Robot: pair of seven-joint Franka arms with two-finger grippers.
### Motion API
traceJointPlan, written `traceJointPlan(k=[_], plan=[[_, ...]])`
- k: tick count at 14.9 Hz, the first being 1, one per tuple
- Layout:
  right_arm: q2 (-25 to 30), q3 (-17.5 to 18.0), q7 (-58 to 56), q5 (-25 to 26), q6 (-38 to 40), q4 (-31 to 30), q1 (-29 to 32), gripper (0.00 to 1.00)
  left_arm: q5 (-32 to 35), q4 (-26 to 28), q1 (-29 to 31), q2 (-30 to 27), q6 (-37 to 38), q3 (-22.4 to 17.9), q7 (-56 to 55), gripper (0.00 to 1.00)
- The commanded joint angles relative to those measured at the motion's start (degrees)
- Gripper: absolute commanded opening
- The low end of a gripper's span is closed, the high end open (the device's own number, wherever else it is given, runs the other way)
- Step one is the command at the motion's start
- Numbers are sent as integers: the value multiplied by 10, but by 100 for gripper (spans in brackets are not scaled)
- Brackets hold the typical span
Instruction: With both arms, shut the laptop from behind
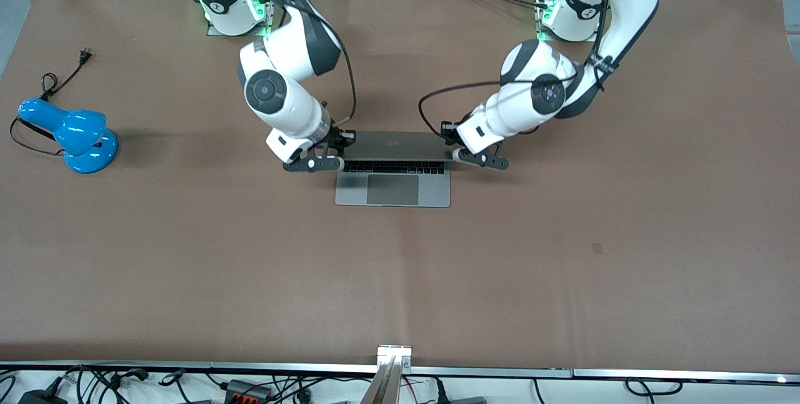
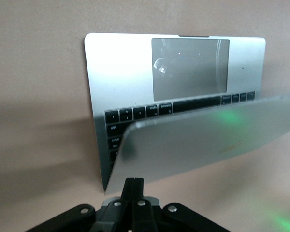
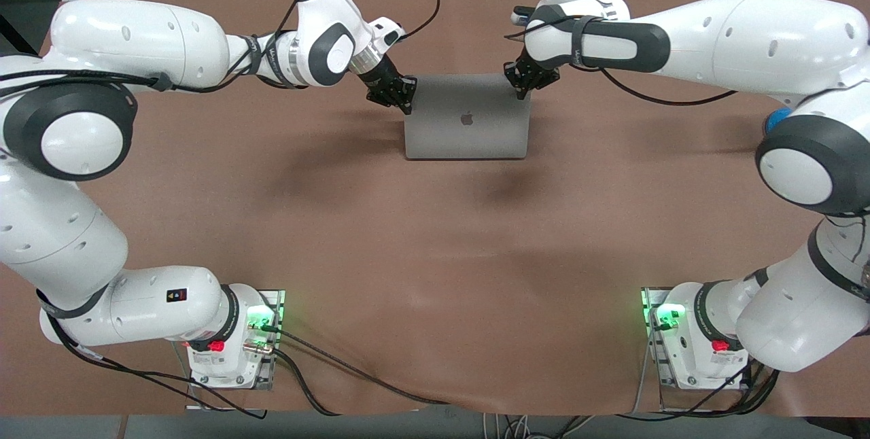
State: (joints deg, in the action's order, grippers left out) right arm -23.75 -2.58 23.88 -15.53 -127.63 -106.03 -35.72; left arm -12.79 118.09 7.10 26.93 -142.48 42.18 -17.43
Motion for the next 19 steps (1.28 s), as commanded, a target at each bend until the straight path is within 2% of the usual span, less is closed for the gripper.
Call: traceJointPlan(k=[1,5,10,19], plan=[[-51,-9,13,13,1,63,3,0,24,-37,-10,49,-1,-4,-1,0],[-101,-22,13,18,1,108,3,0,72,-41,-16,101,-57,-14,-1,0],[-170,-22,26,19,1,152,-3,0,86,-80,-122,120,-63,-116,-2,0],[-199,-21,26,18,1,158,-8,0,87,-93,-126,133,-65,-120,-1,0]])
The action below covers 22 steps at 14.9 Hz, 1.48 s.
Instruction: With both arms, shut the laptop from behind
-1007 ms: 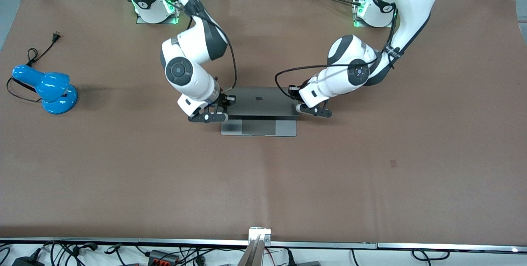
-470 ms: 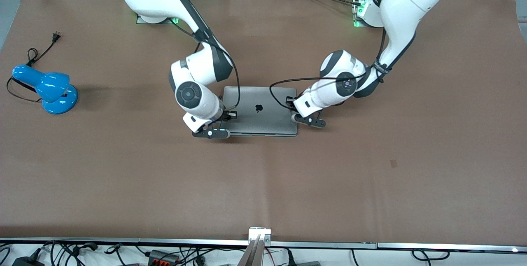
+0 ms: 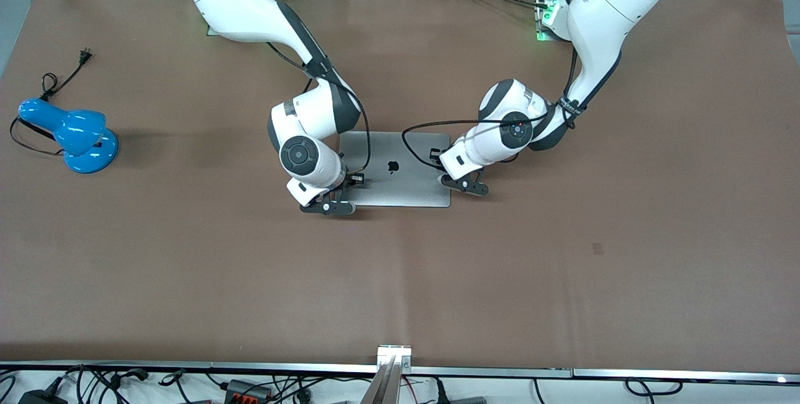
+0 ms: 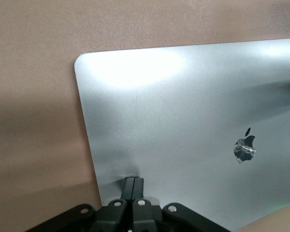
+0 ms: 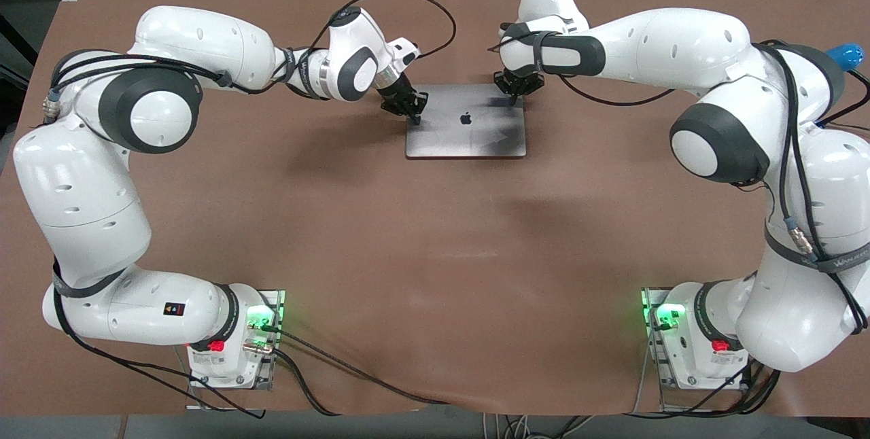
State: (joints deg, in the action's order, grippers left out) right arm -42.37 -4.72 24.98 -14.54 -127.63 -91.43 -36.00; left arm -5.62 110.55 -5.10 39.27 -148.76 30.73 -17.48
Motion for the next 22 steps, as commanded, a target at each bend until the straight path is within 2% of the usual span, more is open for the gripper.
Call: traceJointPlan(k=[1,5,7,12,16,18,20,22], plan=[[-13,0,15,9,1,12,-5,0,15,-22,-2,7,3,-6,-2,0],[-3,-9,12,10,7,22,-8,0,16,-25,7,-54,80,-7,-8,0],[31,-24,11,19,25,23,-6,0,16,-32,21,-99,141,-6,-7,0],[129,-83,-19,63,109,25,3,0,16,-76,78,-175,304,0,19,0],[171,-136,-91,71,157,29,3,1,6,-100,109,-251,390,-2,42,0],[174,-164,-95,74,212,71,4,99,5,-101,112,-308,456,-23,49,0],[173,-186,-97,89,253,108,5,100,5,-105,110,-358,517,-58,51,0],[174,-201,-98,87,259,129,10,100,6,-124,112,-388,573,-88,62,0]])
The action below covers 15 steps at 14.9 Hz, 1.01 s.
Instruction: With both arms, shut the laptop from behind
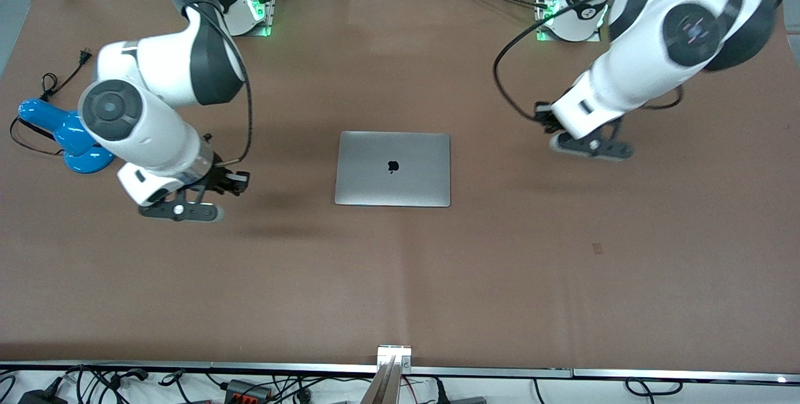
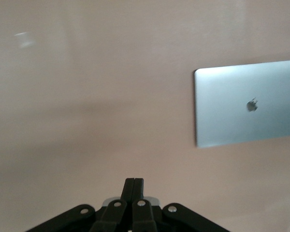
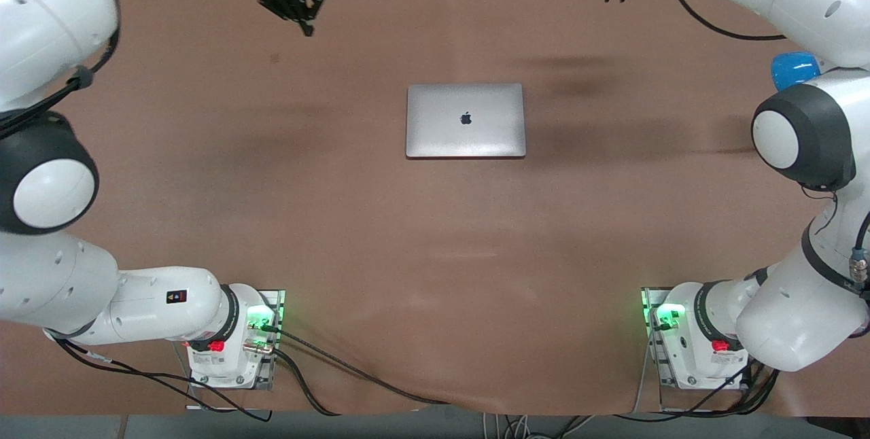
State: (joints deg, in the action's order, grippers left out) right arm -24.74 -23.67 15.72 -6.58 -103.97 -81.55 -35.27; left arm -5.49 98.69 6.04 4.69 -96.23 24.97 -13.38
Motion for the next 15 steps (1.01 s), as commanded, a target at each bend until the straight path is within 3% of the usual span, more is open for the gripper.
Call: traceJointPlan(k=[1,3,4,5,6,7,9,11,15], plan=[[-2,-16,-5,6,22,33,7,100,4,-15,0,-46,72,-49,34,0],[-1,-26,-9,3,23,37,16,100,5,-23,0,-52,90,-83,76,4],[0,-26,-16,3,24,38,22,100,5,-18,0,-56,91,-95,78,15],[0,-22,-18,3,23,45,29,100,5,-18,0,-56,91,-108,70,41],[10,-12,-17,4,20,49,48,100,7,-17,-1,-56,92,-114,65,81],[18,8,-18,4,21,48,70,100,10,-16,-1,-57,95,-118,67,100],[35,70,-19,10,24,46,137,100,15,-17,-7,-56,90,-133,75,100],[50,158,-25,13,23,45,233,100,47,-17,-22,-59,90,-132,75,100],[76,220,-80,43,24,35,329,100,62,-17,-23,-62,90,-134,75,100]])
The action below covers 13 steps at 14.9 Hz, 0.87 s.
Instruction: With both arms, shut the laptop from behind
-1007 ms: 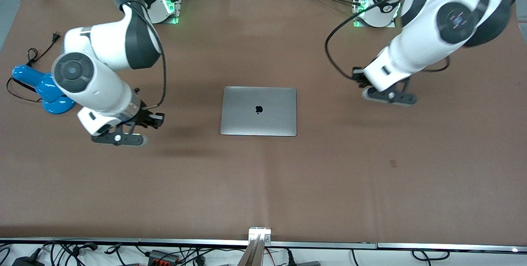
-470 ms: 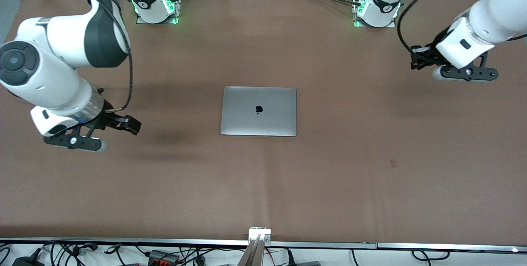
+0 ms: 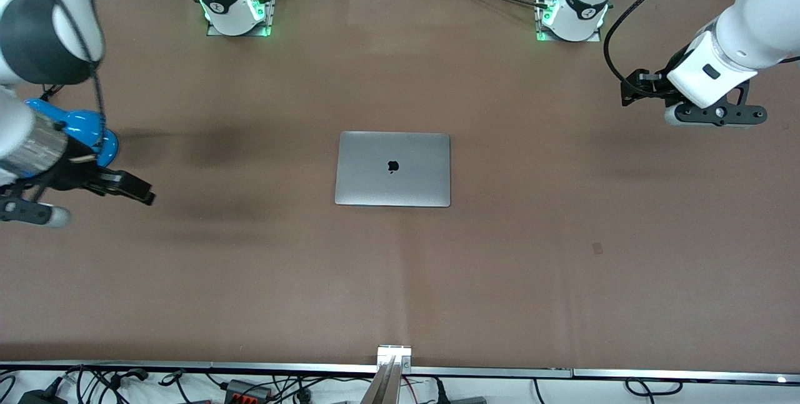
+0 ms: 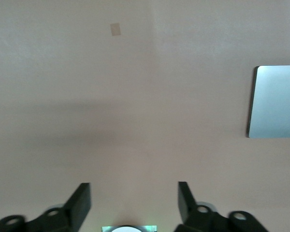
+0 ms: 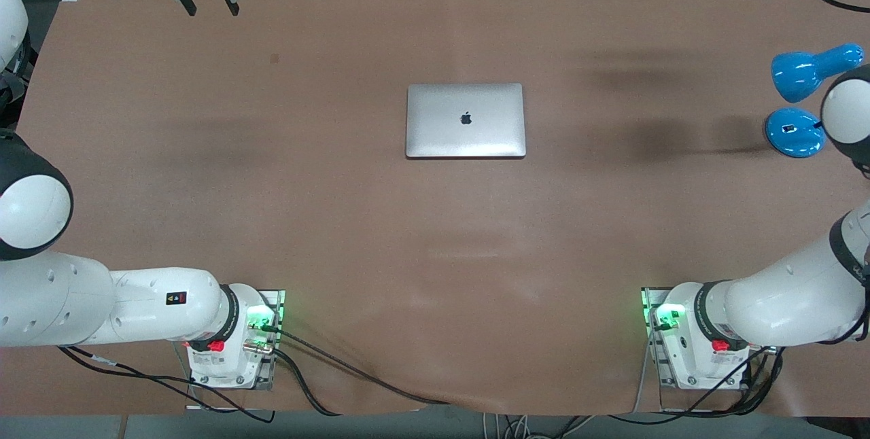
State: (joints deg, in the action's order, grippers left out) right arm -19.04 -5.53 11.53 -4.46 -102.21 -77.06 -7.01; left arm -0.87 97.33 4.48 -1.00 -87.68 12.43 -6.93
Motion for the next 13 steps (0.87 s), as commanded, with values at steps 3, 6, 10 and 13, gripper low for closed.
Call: traceJointPlan(k=[3,6,10,13], plan=[[22,41,-103,23,7,-9,79,100,9,-5,-7,-1,1,-14,-2,100],[32,42,-120,26,23,-10,83,100,4,-4,-14,-7,-2,-19,-2,100],[52,39,-129,48,65,-20,82,100,4,-7,-33,-1,-20,-43,2,100],[94,39,-129,49,58,-83,83,100,3,-7,-32,-1,-18,-37,4,100]])
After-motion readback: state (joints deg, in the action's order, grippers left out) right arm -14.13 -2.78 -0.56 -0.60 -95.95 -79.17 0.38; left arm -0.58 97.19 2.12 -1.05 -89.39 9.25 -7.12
